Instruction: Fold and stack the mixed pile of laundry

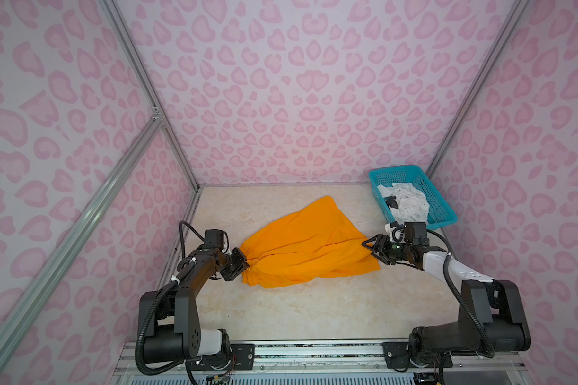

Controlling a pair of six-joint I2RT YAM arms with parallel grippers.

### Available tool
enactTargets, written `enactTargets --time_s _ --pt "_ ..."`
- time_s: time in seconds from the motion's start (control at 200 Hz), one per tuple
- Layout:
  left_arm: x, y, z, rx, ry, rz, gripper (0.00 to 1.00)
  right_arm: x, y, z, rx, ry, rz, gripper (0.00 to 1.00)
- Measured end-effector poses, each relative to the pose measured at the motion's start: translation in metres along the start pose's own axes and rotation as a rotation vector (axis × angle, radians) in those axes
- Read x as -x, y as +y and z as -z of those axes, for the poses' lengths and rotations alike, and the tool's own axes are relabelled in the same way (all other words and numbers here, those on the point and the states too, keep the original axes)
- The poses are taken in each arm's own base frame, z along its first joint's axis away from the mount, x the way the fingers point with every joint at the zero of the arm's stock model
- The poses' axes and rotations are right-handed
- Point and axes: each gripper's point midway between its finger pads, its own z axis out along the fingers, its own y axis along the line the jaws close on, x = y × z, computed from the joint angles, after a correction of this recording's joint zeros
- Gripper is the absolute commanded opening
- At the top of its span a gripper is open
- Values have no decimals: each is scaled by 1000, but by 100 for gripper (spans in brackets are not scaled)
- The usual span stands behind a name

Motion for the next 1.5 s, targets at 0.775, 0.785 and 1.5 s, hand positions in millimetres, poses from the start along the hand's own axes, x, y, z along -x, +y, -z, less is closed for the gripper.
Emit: enactTargets --time_s 0.775,0.785,1.5 --pt "-2 0 -4 -5 21 -1 3 -24 -38 8 -183 46 117 53" --pt "-2 0 -4 -5 21 -1 3 -25 -38 9 -186 47 115 52" --pt "-1 -4 -2 -16 20 -22 3 -7 -6 31 -185 -10 196 0"
